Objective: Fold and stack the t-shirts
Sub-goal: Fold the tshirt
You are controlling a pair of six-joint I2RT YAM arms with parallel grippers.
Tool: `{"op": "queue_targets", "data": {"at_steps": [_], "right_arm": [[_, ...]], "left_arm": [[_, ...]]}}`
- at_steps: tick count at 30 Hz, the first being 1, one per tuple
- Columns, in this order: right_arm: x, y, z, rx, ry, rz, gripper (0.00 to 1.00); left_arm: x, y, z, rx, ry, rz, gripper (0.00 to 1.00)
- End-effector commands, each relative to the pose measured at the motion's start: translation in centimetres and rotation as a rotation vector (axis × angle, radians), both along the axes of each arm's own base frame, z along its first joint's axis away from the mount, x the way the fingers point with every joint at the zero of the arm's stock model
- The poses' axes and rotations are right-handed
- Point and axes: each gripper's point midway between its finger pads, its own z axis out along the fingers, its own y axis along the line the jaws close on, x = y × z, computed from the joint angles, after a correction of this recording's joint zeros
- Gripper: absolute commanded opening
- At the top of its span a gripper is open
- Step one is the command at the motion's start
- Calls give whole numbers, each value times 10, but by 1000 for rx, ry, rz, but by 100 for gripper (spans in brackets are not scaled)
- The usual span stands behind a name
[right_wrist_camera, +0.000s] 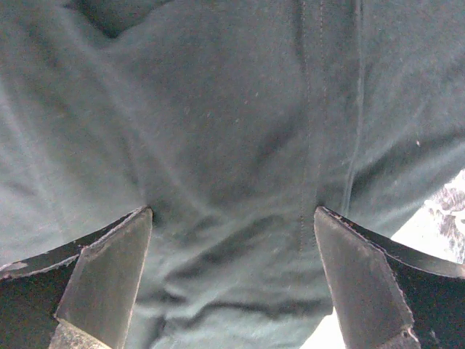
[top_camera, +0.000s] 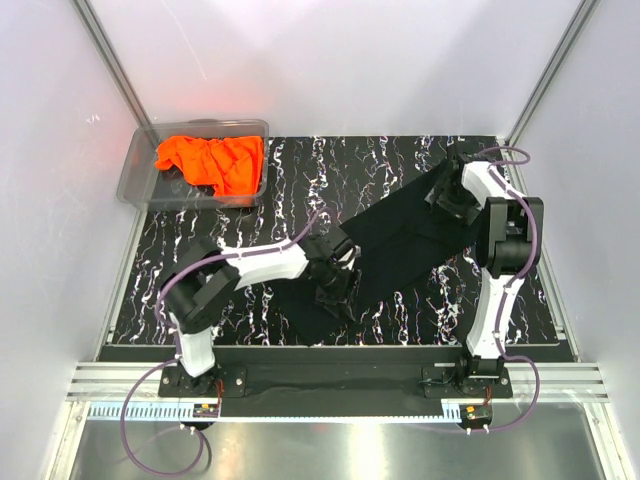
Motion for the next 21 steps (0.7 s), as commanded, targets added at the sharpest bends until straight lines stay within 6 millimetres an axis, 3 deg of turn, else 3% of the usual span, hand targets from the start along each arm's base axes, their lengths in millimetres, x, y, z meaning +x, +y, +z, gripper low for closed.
{"op": "queue_targets", "data": {"at_steps": [1,7,10,12,13,16,19,21], "right_arm": [[10,3,-2,-68,0,71,100],[23,19,-15,-100,1,164,100],[36,29,-17,-141,-4,245,100],[51,38,-14,-162,-27,300,100],[53,39,-24,-173,-6,324,100],[78,48,-24,-182,-49,343,100],[89,59,-29,-177,-64,364,100],[103,71,-19,-167,-107,397,100]], "left_arm": [[18,9,47,-46,-123,36,73],[59,45,92,-36,-254,108,76],[82,63,94,-28,-282,138,77],[91,70,82,-1,-280,115,78],[94,70,77,6,-281,96,79],[98,65,49,40,-249,36,82],[94,64,19,78,-192,7,83],[90,63,1,96,-159,3,83]]}}
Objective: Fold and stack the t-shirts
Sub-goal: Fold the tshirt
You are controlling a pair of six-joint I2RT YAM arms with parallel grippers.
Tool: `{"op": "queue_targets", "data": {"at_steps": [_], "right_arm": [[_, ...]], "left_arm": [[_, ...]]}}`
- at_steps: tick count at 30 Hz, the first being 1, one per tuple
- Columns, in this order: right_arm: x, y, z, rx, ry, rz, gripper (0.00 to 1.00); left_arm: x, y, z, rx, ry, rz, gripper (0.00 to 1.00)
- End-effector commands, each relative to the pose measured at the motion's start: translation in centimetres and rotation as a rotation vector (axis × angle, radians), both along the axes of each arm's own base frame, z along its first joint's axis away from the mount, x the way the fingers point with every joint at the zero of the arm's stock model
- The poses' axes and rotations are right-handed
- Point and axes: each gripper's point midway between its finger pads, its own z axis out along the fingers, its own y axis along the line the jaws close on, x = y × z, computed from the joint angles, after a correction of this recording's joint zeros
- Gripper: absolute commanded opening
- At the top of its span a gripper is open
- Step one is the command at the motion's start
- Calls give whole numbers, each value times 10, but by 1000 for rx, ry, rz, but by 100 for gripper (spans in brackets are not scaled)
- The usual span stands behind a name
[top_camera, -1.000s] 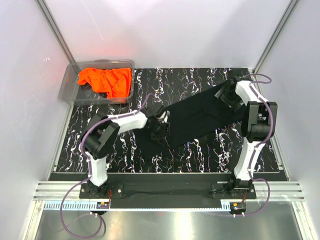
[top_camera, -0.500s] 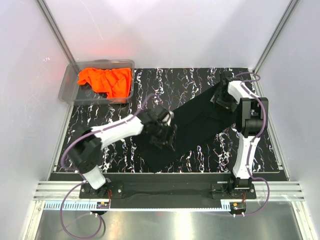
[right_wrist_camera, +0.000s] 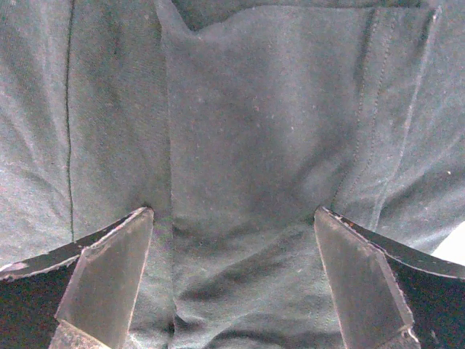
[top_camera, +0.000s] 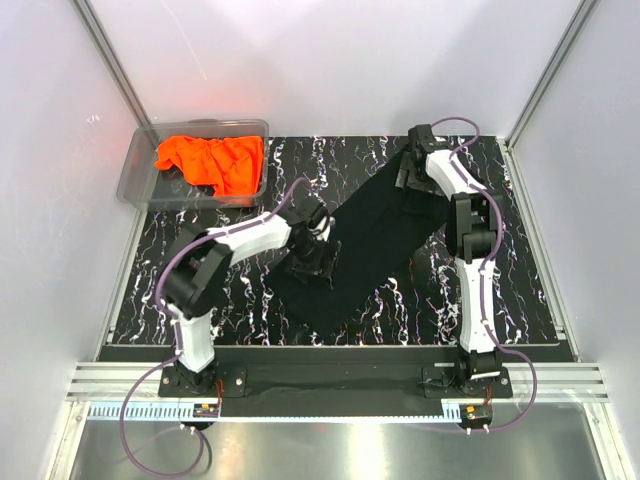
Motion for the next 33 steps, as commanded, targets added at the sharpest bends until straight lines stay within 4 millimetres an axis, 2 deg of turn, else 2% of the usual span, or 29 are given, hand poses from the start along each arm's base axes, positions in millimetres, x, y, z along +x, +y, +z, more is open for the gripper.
{"op": "queue_targets", "data": {"at_steps": [1,2,3,4,7,8,9,10,16,18,22,24,28,30,31,32,33], "right_arm": [[17,20,-13,-24,-10,86,100],[28,29,-2,-19,-46,113,100],[31,37,-7,-18,-44,140,99],[41,51,5,-25,-81,184,100],[57,73,11,-23,-124,251,100],[59,82,13,-13,-135,268,100],[58,89,3,1,-118,285,100],[65,93,12,9,-146,290,99],[61,128,9,21,-146,386,100],[57,144,4,29,-141,424,100],[55,161,-5,60,-133,472,100],[54,169,-11,73,-128,502,100],[54,193,-7,114,-154,560,100],[57,196,-4,120,-170,560,100],[57,199,-2,123,-178,561,100],[57,198,2,120,-180,555,100],[60,195,18,116,-208,535,100]], "left_arm": [[-4,-3,-18,7,27,-43,83],[-7,-5,-23,5,48,-38,82],[-13,-5,-32,0,96,-34,82],[-17,-7,-35,-9,124,-17,81],[-29,-14,-41,-45,178,10,80],[-30,-19,-41,-65,175,9,80],[-36,-20,-42,-73,197,14,80],[-41,-26,-40,-84,211,25,80],[-63,-50,-36,-130,237,39,80],[-63,-58,-35,-164,230,53,80],[-65,-68,-35,-195,250,127,80],[-59,-76,-31,-233,229,147,80],[-50,-93,-29,-274,215,187,79],[-42,-96,-26,-280,183,199,79],[-38,-96,-16,-296,156,199,78],[-35,-94,-11,-288,129,207,78],[-35,-91,-5,-288,107,202,79]]}}
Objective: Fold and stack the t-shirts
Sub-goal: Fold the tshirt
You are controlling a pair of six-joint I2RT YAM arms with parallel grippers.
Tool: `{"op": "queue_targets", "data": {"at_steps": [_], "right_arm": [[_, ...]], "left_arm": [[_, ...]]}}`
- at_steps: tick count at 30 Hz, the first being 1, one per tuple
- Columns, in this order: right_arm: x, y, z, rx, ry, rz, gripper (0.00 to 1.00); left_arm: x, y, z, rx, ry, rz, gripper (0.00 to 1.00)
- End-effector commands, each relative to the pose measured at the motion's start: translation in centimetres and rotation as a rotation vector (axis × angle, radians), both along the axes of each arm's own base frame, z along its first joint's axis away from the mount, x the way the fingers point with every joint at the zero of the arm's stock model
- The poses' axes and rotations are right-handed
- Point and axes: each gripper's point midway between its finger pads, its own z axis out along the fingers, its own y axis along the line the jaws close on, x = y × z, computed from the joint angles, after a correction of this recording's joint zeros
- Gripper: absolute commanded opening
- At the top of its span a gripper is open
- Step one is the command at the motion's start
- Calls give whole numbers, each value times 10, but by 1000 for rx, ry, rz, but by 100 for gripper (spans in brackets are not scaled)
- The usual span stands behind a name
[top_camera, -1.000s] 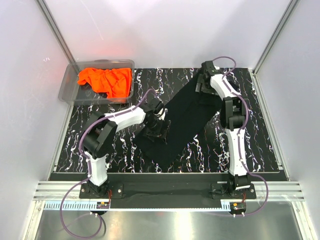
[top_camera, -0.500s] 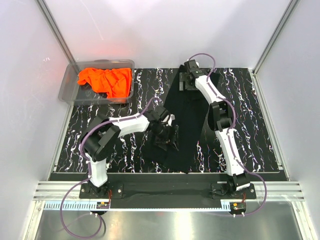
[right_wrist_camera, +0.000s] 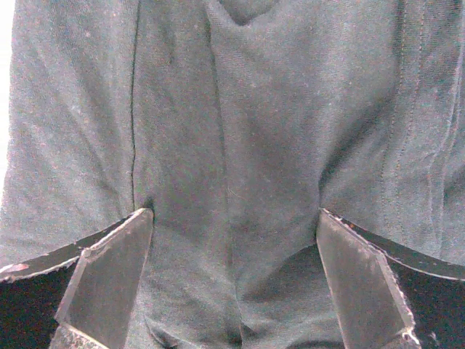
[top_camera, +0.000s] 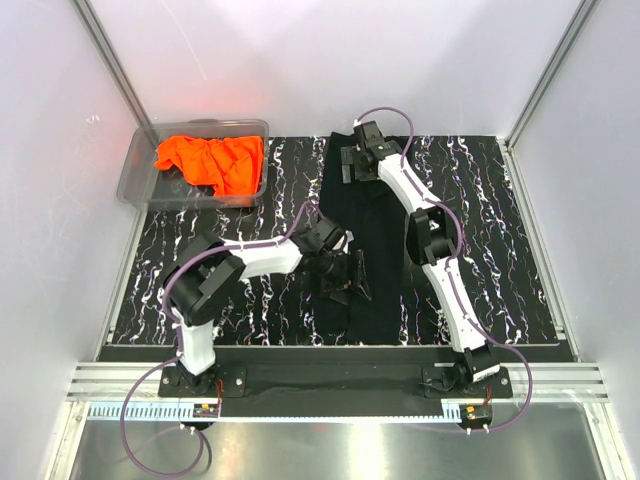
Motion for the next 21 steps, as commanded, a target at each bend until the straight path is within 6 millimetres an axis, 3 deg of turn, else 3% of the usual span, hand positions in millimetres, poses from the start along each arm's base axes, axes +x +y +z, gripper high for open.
{"op": "queue_targets", "data": {"at_steps": [1,5,6,7,8,9,12,14,16,17,18,19,20,21], "right_arm": [[-3,20,21,45,-22,29,100],[-13,8,75,36,-66,3,100],[-18,5,100,40,-89,-5,100],[-21,2,112,37,-100,-12,99],[-27,-3,121,23,-96,-22,100],[-33,-7,142,25,-117,-22,100],[-51,-17,173,10,-119,-34,100],[-68,-26,178,-5,-73,-46,100],[-88,-30,187,9,-33,-57,100],[-105,-29,197,40,-3,-42,100],[-122,-28,178,52,78,-48,100],[-133,-27,174,71,111,-39,100],[-150,-24,188,115,115,-24,100],[-171,-28,158,112,213,-53,100]], "left_arm": [[19,8,18,32,-157,65,79],[15,26,64,31,-247,71,79],[13,30,73,29,-261,72,79],[6,39,75,53,-254,75,79],[3,47,93,36,-290,88,79],[-4,60,92,74,-280,88,80],[-13,85,104,95,-325,113,80],[-24,100,93,111,-291,117,80],[-32,109,95,92,-287,128,79],[-40,116,85,107,-269,124,78],[-42,119,85,102,-272,130,78],[-45,123,81,110,-267,133,77],[-49,128,72,125,-251,133,77],[-51,130,69,128,-249,125,77]]}}
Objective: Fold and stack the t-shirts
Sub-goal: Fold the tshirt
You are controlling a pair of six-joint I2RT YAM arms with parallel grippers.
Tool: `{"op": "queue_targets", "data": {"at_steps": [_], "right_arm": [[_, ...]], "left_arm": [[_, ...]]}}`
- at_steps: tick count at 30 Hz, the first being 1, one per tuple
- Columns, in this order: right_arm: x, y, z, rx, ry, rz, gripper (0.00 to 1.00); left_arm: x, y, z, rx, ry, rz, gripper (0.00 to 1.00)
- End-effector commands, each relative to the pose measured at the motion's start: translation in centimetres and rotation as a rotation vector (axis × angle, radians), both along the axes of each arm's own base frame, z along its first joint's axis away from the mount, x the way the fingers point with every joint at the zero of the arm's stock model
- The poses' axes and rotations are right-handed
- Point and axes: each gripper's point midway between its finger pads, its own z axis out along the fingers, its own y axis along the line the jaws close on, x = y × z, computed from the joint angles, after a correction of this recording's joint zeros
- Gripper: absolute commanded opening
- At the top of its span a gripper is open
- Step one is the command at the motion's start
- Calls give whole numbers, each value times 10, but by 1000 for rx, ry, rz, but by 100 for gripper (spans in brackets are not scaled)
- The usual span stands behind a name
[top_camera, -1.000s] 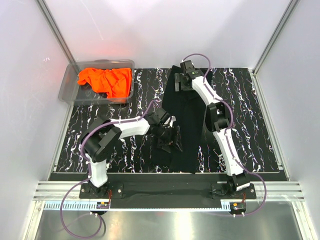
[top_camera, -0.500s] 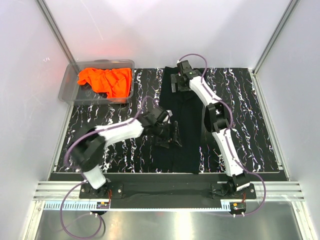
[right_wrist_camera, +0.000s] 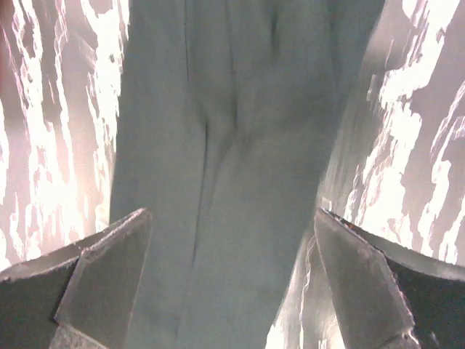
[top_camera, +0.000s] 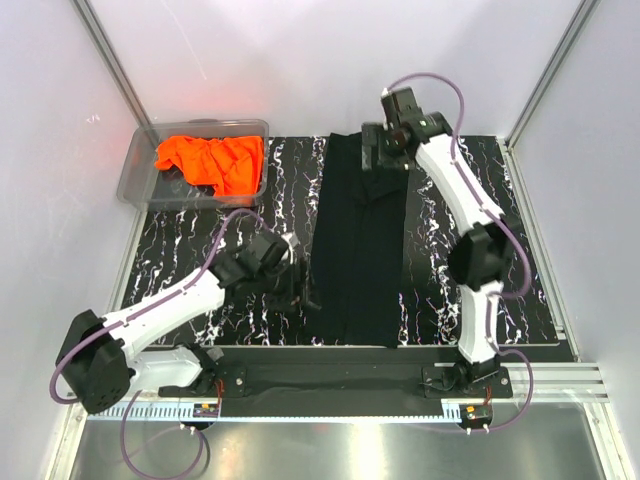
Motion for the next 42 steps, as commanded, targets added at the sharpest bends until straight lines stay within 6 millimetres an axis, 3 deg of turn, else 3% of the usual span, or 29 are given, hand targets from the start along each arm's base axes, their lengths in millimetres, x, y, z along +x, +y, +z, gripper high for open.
{"op": "queue_targets", "data": {"at_steps": [1,2,3,4,5,6,7,8,11,12,14,15,16,17,23,26,29,34,37,42], "right_arm": [[-76,2,-38,61,243,-7,100],[-89,13,-19,160,215,20,100],[-115,7,-53,160,310,13,100],[-130,9,-57,187,328,22,100],[-140,14,-41,262,284,43,100],[-167,7,-69,251,360,28,98],[-177,8,-72,279,364,35,97],[-202,1,-84,286,404,22,95],[-235,-5,-94,327,448,-2,92],[-256,-12,-114,313,506,-26,92],[-272,-17,-118,345,505,-77,91],[-290,-22,-135,341,554,-104,91],[-294,-19,-132,384,543,-97,85],[-309,-21,-144,395,588,-136,82],[-338,-25,-155,468,603,-208,68],[-362,-28,-174,487,679,-247,59],[-372,-29,-179,513,686,-271,53],[-376,-29,-176,554,667,-305,45],[-376,-29,-178,552,681,-322,46],[-377,-25,-188,545,750,-353,42]], "left_arm": [[-10,15,-18,45,31,-12,74],[-12,17,-24,57,44,-17,72],[-11,20,-27,65,45,-21,70],[-10,23,-32,81,52,-16,65],[-10,25,-36,89,61,-15,63],[-7,28,-39,93,66,-5,62],[-8,29,-44,102,85,-6,61],[-8,29,-47,105,92,-17,61],[-10,26,-57,118,134,-41,60],[-9,24,-58,115,135,-46,59],[-8,26,-66,135,148,-47,59],[-7,26,-68,137,146,-45,58],[-10,26,-71,136,156,-51,57],[-11,25,-75,138,172,-52,57],[-15,25,-83,129,189,-56,51],[-19,26,-88,130,208,-60,52],[-22,26,-93,130,225,-63,52],[-22,24,-88,105,219,-53,53],[-20,19,-78,72,212,-38,63],[-14,14,-73,62,204,-35,67]]}}
